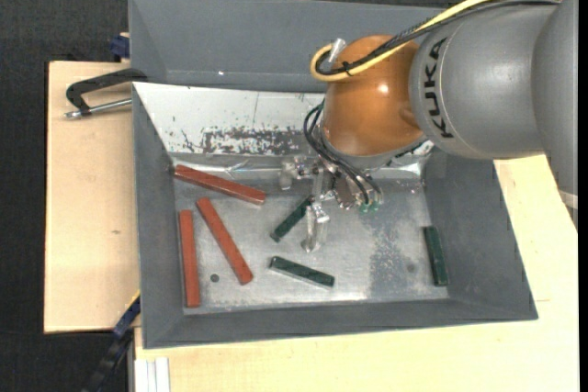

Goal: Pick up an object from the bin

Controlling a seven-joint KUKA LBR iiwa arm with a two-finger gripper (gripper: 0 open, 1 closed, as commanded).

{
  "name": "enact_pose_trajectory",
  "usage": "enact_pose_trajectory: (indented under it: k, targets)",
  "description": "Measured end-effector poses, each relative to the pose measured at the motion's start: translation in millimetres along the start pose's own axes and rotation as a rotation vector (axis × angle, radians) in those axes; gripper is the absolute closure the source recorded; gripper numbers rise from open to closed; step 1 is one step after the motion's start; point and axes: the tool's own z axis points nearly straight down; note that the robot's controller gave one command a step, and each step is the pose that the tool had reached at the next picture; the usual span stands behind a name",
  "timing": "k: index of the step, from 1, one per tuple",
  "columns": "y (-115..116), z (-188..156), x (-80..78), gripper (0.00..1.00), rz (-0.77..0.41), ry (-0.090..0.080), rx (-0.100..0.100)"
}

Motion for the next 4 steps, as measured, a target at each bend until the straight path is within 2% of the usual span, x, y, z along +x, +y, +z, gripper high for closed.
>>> enact_pose_trajectory:
  k: [1, 2, 4]
  targets:
    - [8.3, 42.6, 72.3, 0.0, 0.284, 0.006, 0.0]
    - [-7.5, 46.9, -26.2, 1.0, -0.225, 0.002, -0.001]
    - [-6.9, 42.6, -24.0, 1.0, -0.225, 0.009, -0.003]
